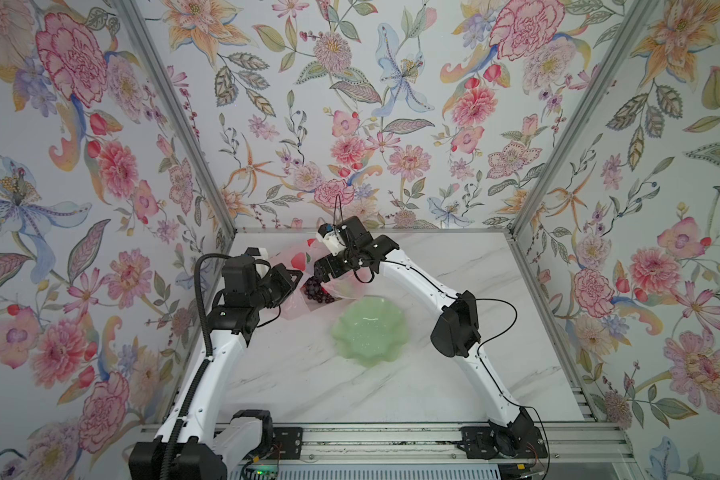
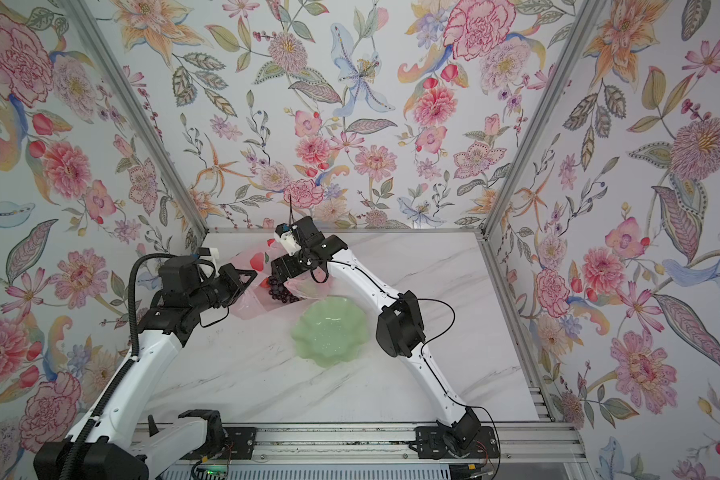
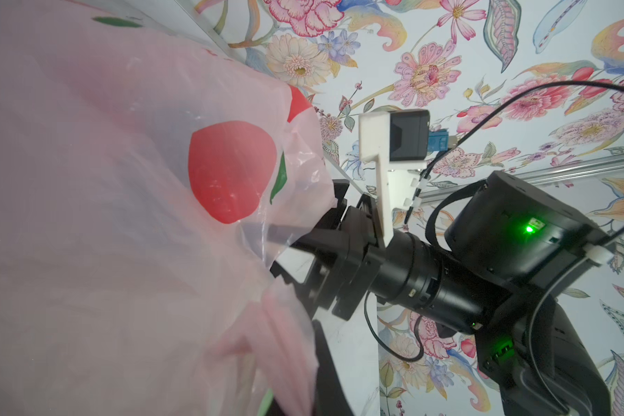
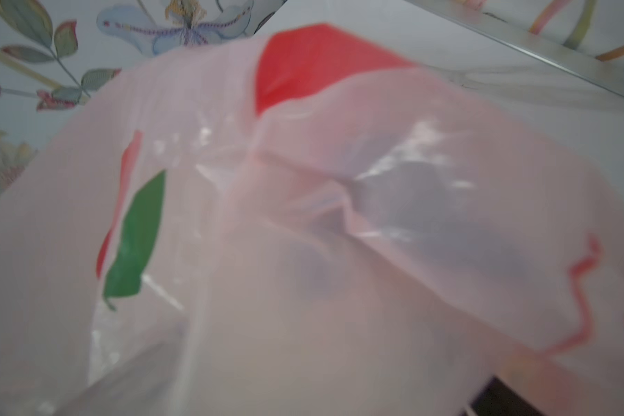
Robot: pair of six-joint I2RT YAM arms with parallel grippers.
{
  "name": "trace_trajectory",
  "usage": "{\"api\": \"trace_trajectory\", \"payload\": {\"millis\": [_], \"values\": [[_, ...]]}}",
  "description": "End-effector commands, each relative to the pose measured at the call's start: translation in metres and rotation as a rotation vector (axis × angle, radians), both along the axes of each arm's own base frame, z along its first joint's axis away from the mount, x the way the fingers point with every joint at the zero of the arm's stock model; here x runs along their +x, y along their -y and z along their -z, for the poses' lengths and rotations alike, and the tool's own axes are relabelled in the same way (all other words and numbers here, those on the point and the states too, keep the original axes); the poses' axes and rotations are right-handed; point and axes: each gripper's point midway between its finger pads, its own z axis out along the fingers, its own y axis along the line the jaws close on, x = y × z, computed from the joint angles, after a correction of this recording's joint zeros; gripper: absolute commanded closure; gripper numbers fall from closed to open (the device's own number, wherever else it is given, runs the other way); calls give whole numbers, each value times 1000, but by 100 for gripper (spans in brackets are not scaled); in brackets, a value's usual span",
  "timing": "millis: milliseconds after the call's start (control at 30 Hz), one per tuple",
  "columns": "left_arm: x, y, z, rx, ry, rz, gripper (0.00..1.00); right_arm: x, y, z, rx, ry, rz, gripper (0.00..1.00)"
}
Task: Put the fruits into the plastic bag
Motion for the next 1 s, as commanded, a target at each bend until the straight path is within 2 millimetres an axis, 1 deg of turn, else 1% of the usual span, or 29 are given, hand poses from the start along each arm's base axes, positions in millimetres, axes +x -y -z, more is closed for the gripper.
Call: {"api": "trace_trajectory", "payload": {"millis": [0,133,267,433,567,700,833,867,900,933,967], "values": [[-5,-10,-7,45,5,-26,100,-14,3,22,-144,106,-112,6],[-8,-12,-6,51,2,-31,100,-22,4,32,-209,141,-146,10],[-9,-12,-7,51,4,-33,100,-29,12,47,-309,176,-174,13],[-10,-13,-4,53,-4,-35,100,-29,25,59,-412,217,-182,14],[-9,-12,-4,47,-6,-33,100,-22,29,68,-463,249,-165,16],[-10,-12,-6,41,-4,-30,100,-12,28,74,-498,287,-138,32],[-12,-11,-6,38,-6,-29,100,-3,32,76,-526,313,-96,56],[-12,-11,-5,39,-7,-29,100,0,33,73,-521,314,-77,64],[-13,-12,-6,41,-5,-31,100,2,34,69,-515,317,-59,74],[-13,-12,-6,41,-4,-31,100,6,35,62,-508,323,-37,83],[-14,-12,-7,41,-3,-33,100,9,37,54,-497,330,-12,93]]}}
